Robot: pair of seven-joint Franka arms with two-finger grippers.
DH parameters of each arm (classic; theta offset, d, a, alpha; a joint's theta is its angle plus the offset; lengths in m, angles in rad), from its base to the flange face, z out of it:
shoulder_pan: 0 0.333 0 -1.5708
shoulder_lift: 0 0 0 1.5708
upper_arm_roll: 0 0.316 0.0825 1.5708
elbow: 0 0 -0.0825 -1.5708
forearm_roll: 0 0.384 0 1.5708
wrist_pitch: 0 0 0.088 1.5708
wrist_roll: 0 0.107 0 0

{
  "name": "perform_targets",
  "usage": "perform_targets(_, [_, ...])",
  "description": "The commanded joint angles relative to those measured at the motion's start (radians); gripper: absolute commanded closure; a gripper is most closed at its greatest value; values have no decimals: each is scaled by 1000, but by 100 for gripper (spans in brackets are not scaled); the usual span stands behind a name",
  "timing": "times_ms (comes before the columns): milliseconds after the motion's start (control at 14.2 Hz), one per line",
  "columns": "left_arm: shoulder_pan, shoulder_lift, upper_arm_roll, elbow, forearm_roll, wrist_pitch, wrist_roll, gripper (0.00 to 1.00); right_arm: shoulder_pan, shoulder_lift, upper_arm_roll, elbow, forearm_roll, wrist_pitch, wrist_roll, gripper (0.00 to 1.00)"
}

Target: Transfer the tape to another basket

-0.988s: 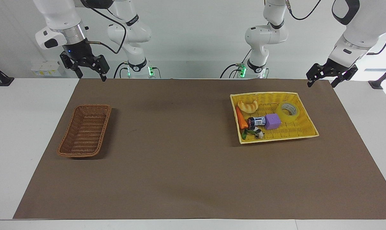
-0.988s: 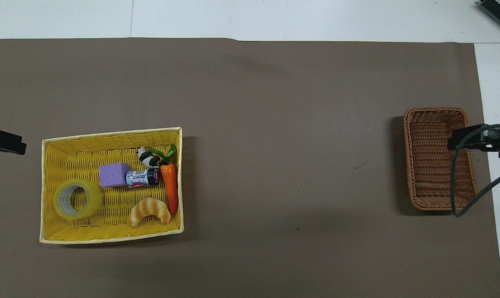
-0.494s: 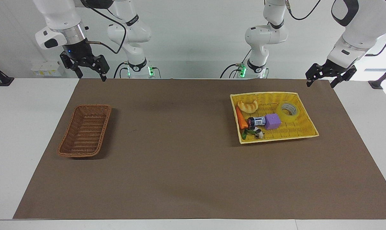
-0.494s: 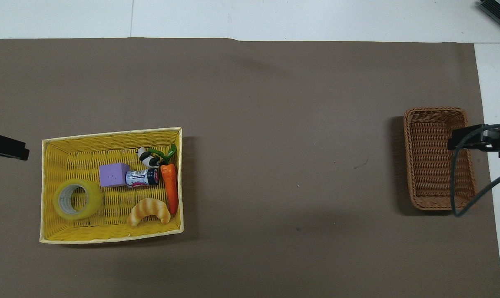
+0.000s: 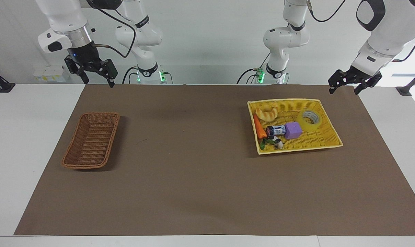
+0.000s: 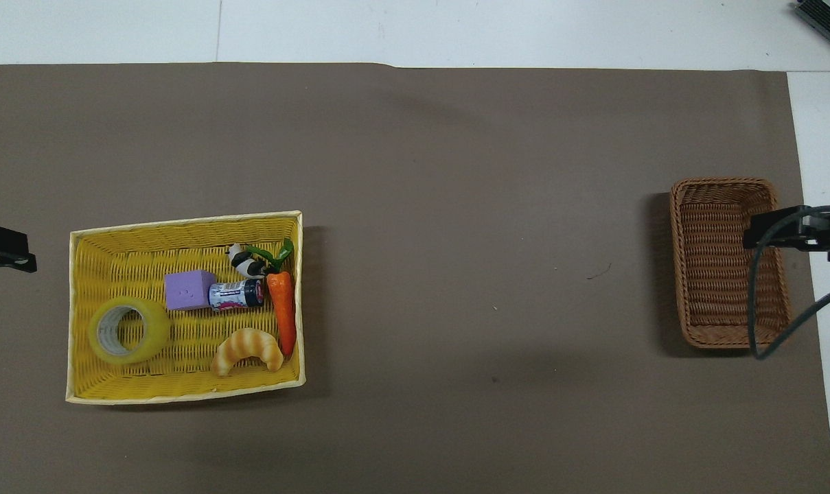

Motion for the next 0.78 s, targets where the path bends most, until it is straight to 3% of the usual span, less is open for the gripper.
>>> perform_targets(0, [44, -94, -4, -127, 16, 48, -75, 0, -9, -10, 4, -4, 13, 0, -11, 0])
perform_targets(282, [69, -102, -4, -163, 16, 56, -238, 0, -9, -8, 4, -4, 13, 0, -11, 0])
perform_targets(706, [107, -125, -4, -284, 16, 152, -238, 0, -9, -10, 4, -4, 13, 0, -11, 0])
